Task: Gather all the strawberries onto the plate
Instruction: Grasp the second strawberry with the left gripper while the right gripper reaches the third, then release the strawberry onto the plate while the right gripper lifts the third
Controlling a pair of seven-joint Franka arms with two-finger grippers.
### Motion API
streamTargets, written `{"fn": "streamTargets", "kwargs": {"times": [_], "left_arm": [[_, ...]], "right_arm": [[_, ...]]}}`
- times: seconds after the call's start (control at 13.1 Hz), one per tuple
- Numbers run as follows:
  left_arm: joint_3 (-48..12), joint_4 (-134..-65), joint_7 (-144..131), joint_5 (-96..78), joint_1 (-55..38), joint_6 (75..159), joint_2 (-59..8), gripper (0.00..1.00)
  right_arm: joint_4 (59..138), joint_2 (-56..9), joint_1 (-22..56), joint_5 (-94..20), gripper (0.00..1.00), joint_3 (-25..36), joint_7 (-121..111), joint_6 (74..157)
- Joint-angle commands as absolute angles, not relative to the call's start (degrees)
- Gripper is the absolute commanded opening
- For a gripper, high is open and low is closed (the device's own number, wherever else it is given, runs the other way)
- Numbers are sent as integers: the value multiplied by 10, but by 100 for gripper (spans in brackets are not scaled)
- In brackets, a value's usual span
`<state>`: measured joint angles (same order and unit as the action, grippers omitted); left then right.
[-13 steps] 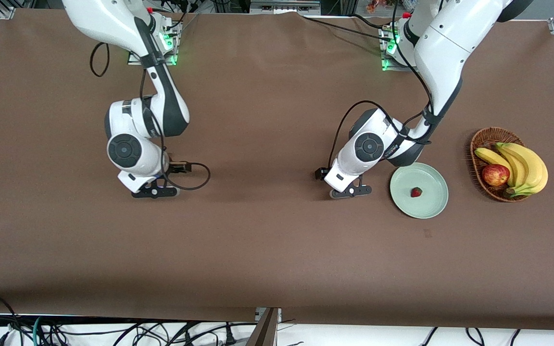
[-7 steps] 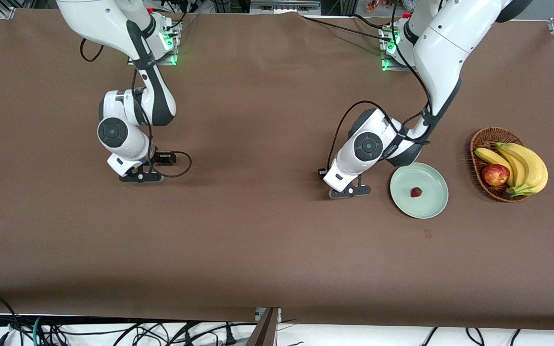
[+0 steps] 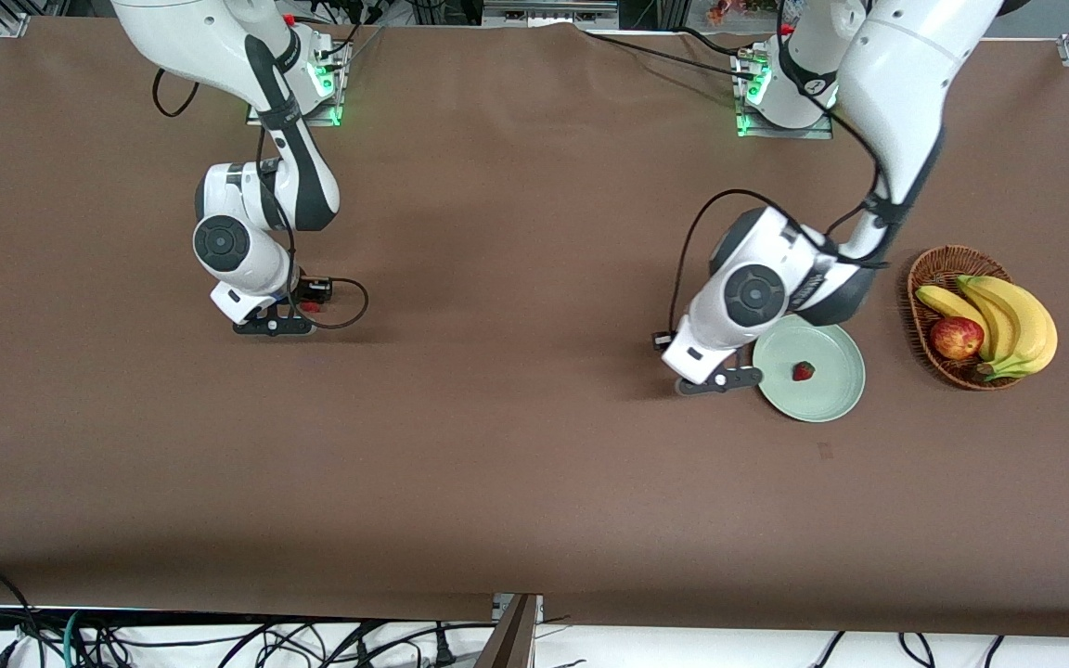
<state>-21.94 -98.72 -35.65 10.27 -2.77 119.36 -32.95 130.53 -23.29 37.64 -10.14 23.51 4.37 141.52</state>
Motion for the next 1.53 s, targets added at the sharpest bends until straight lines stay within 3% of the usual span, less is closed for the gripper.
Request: {"fn": "streamTargets", "kwargs": {"times": [0.0, 0.38, 0.54, 0.69, 0.76, 0.84, 1.07, 1.22, 1.45], "left_arm": [[-214, -957, -244, 146, 17, 1119, -319, 3], [-215, -985, -117, 198, 96, 1146, -354, 9], [-215, -1024, -116, 197, 102, 1206, -356, 10], [-215, -1027, -116, 197, 105, 1213, -356, 20], [-215, -1027, -116, 197, 105, 1213, -356, 66], [-215, -1027, -119, 196, 105, 1213, -356, 100], [-215, -1024, -117, 196, 109, 1211, -355, 100], [-215, -1022, -118, 195, 111, 1208, -345, 100], [-217, -1012, -118, 191, 120, 1197, -307, 100]], "right_arm": [[1323, -212, 379, -109, 8, 236, 38, 1423], [1277, -216, 387, -110, 8, 228, 60, 1413], [1204, -226, 390, -112, 8, 198, 126, 1342], [1090, -272, 393, -119, 8, 162, 203, 1281], [1039, -300, 393, -131, 8, 141, 240, 1268], [989, -331, 393, -155, 8, 121, 274, 1267], [849, -419, 405, -184, 8, 68, 392, 1272], [776, -467, 437, -185, 8, 65, 466, 1277], [727, -529, 498, -185, 8, 64, 596, 1385]]}}
